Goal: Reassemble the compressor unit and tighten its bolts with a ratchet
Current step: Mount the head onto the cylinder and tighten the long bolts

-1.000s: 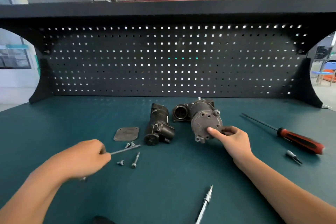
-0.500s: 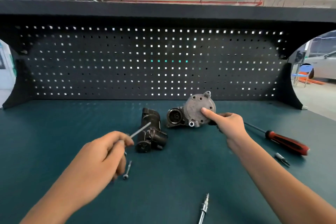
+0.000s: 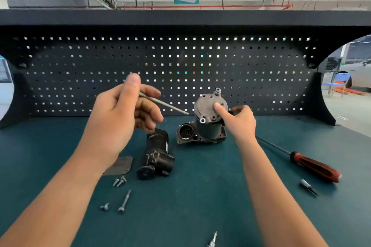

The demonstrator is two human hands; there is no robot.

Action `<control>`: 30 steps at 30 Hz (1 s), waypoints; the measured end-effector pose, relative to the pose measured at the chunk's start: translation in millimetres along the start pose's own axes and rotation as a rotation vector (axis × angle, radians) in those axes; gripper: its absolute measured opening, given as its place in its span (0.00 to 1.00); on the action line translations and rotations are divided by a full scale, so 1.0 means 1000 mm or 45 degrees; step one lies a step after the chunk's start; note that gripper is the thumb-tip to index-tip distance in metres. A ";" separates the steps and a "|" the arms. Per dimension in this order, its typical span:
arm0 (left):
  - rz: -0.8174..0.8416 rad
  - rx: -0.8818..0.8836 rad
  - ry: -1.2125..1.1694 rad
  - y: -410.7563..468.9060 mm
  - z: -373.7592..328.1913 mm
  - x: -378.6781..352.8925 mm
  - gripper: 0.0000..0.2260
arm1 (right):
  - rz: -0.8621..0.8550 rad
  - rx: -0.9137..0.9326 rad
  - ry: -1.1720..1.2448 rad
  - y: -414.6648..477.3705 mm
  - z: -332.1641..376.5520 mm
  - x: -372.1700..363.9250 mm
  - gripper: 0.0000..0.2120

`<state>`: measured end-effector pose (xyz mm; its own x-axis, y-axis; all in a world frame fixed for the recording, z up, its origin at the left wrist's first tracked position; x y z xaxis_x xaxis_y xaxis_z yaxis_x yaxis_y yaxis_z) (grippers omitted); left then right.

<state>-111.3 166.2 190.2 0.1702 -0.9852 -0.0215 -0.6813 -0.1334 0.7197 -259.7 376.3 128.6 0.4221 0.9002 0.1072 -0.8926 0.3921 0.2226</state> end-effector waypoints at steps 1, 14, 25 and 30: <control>-0.023 -0.015 -0.022 0.002 0.001 -0.006 0.22 | 0.008 0.009 -0.002 0.002 0.000 0.001 0.24; -0.007 -0.010 0.097 0.000 0.035 -0.043 0.21 | 0.051 0.037 0.021 0.007 -0.002 0.000 0.25; -0.047 -0.086 0.117 0.005 0.034 -0.034 0.20 | 0.066 0.045 0.036 0.007 -0.003 -0.002 0.25; 0.008 -0.133 0.146 0.007 0.029 -0.037 0.19 | 0.057 0.059 0.037 0.008 -0.002 -0.002 0.25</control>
<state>-143.0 198.7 176.3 0.2506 -0.9663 0.0585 -0.6057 -0.1094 0.7882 -268.4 378.2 128.5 0.3763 0.9221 0.0903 -0.9021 0.3424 0.2627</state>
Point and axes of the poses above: each hand's wrist, its own y-axis towards the middle knuckle, its own x-axis out of the back of the hand, z = x × y, the point moved 3 cm from there along y, towards the middle knuckle, and after that the axes turned 6 degrees about -x, right-handed, at the moved point
